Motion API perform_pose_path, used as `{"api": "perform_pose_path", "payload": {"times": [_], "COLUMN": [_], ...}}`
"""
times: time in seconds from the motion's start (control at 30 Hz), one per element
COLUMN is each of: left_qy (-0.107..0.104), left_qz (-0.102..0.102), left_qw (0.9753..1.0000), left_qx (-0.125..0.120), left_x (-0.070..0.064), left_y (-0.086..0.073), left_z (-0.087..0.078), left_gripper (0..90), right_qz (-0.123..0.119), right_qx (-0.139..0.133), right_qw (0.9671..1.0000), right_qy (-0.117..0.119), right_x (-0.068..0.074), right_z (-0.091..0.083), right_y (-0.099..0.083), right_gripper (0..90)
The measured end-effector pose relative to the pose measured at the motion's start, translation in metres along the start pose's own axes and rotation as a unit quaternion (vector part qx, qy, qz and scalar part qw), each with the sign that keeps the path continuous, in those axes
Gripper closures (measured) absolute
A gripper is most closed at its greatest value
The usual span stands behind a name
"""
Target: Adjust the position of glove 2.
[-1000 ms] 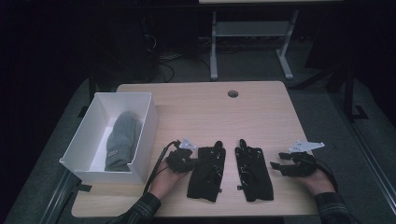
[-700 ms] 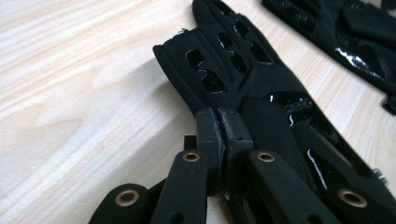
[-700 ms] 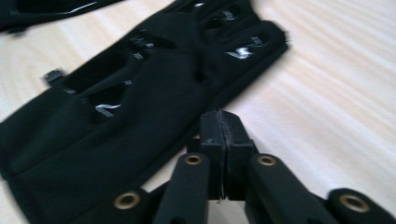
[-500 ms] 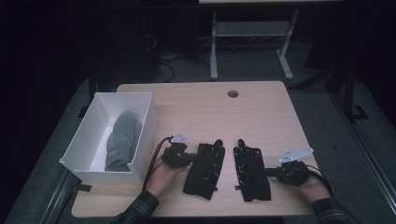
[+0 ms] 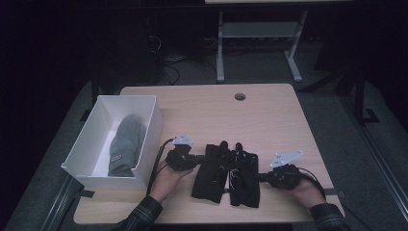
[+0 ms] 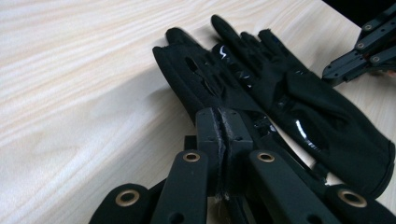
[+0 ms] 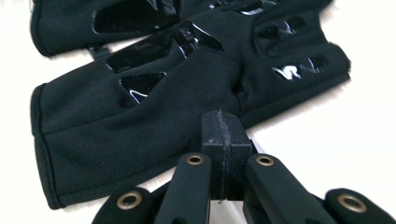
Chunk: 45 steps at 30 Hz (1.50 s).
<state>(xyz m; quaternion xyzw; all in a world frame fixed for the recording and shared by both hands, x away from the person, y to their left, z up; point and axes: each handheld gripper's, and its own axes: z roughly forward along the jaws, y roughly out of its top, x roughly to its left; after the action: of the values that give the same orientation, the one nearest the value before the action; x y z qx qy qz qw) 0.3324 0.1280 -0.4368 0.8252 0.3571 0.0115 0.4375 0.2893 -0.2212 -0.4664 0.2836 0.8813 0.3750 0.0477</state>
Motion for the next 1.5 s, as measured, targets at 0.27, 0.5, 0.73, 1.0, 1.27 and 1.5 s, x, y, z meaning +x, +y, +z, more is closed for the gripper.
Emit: {"api": "perform_pose_path", "payload": {"times": [0.27,0.5,0.73,1.0,1.27,1.5], "left_qy": [-0.024,-0.038,-0.047,-0.059,-0.057,-0.054], "left_qz": [-0.002,-0.008,-0.011,-0.005,0.008,0.006], "left_qw": [0.9993,0.9982,0.9972,0.9968,0.9978,0.9982], "left_qx": [-0.028,-0.045,-0.057,-0.053,-0.031,-0.025], "left_x": [-0.004,-0.004,-0.004,-0.012,-0.019,-0.020], "left_y": [0.009,0.014,0.018,0.022,0.023,0.023], "left_z": [-0.007,-0.010,-0.012,-0.001,0.018,0.031], "left_gripper": [87.9,88.0,88.0,88.1,88.1,88.2], "right_qz": [0.000,-0.011,-0.023,-0.035,-0.047,-0.055], "right_qx": [-0.002,-0.003,-0.006,-0.009,-0.013,-0.008], "right_qw": [1.0000,0.9999,0.9997,0.9994,0.9988,0.9984], "right_qy": [0.004,0.004,0.009,0.004,0.004,-0.007], "right_x": [0.004,0.009,0.017,0.025,0.031,0.031], "right_z": [0.008,0.019,0.035,0.050,0.065,0.062], "right_y": [0.009,0.017,0.032,0.046,0.059,0.059], "right_gripper": [90.0,90.0,90.0,90.0,90.0,90.0]}}
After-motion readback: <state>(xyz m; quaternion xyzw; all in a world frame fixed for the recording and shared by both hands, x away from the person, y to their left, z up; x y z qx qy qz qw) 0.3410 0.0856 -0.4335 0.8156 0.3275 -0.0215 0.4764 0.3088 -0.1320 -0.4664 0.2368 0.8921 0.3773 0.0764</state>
